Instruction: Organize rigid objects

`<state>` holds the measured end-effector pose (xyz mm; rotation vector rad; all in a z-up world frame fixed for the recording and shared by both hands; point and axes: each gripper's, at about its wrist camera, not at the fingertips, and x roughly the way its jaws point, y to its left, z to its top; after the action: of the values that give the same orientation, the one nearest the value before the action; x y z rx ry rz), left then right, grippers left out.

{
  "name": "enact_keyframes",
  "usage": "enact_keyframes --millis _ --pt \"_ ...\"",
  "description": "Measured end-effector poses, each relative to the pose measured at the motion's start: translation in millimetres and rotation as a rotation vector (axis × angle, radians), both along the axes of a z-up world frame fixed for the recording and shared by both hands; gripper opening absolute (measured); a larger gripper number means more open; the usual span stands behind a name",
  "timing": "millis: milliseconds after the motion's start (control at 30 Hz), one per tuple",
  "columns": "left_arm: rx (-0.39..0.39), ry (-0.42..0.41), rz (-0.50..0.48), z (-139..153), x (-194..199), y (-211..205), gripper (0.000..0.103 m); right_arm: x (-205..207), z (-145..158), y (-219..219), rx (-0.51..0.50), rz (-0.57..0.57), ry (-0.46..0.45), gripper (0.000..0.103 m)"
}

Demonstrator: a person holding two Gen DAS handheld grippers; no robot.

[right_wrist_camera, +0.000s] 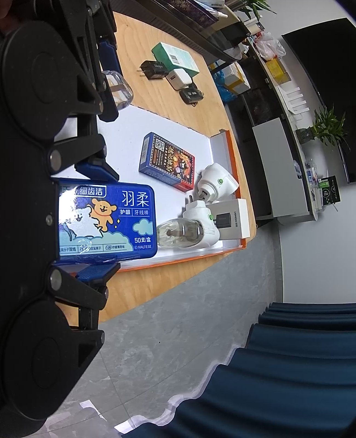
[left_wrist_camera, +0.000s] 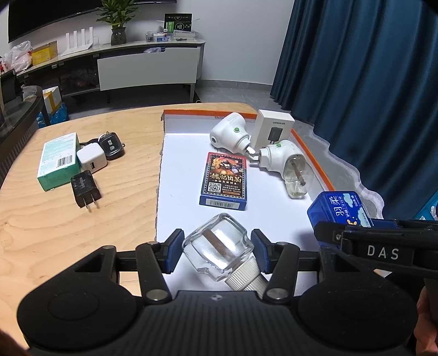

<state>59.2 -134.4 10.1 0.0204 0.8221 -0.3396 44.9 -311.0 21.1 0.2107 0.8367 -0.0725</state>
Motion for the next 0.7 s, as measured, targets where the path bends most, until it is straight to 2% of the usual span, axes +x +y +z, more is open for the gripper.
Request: enact_keyframes --millis 700 --pt "0.003 0.051 -0.028 -16.3 6.1 -7.8 0.054 7.7 -10.7 -3.7 0.008 -0.02 0.048 0.075"
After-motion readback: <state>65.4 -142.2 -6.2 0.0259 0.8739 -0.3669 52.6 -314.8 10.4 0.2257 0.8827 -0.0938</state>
